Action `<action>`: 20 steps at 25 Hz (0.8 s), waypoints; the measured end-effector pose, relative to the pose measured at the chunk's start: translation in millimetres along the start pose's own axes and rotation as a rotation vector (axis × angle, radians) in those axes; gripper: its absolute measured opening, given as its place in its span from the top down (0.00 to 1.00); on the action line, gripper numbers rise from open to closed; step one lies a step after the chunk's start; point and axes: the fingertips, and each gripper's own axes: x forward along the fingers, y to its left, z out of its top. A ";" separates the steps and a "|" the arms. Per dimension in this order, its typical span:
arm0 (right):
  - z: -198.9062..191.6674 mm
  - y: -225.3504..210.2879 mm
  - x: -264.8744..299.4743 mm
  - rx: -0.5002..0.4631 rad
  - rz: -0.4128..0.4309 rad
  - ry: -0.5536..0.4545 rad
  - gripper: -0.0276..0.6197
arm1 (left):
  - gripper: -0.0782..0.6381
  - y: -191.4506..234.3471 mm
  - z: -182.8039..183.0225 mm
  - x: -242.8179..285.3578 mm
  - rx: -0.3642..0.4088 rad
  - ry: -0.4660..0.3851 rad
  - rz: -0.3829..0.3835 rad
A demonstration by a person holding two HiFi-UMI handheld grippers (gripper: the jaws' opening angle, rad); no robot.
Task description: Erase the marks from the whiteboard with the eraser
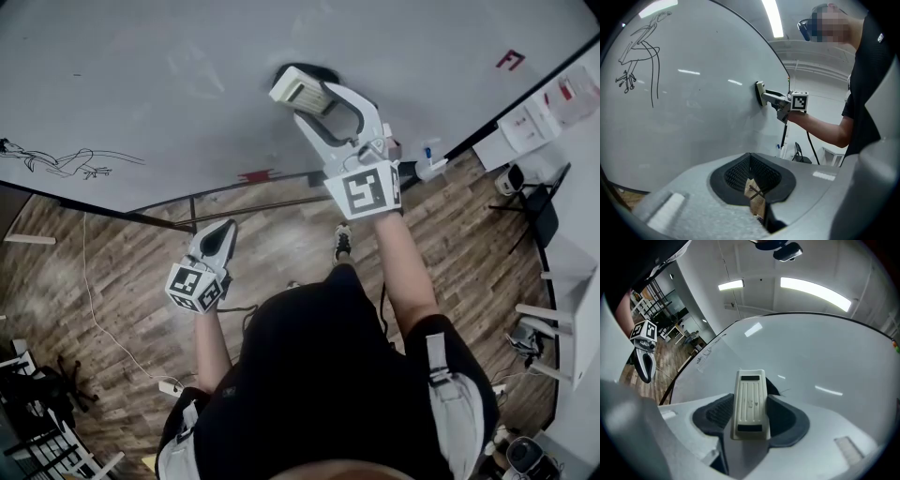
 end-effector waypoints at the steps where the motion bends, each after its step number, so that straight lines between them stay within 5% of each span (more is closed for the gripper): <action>1: -0.7 4.6 1.3 0.003 0.012 0.003 0.60 | 0.88 -0.2 -0.5 -0.8 -0.002 0.000 0.003; 14: -11.9 80.8 25.9 -0.032 0.223 0.024 0.60 | 0.88 -0.3 -6.6 -15.3 -0.020 0.003 0.055; 20: -10.0 86.5 29.6 -0.027 0.255 0.013 0.60 | 0.88 4.3 -10.5 -24.0 -0.033 0.001 0.087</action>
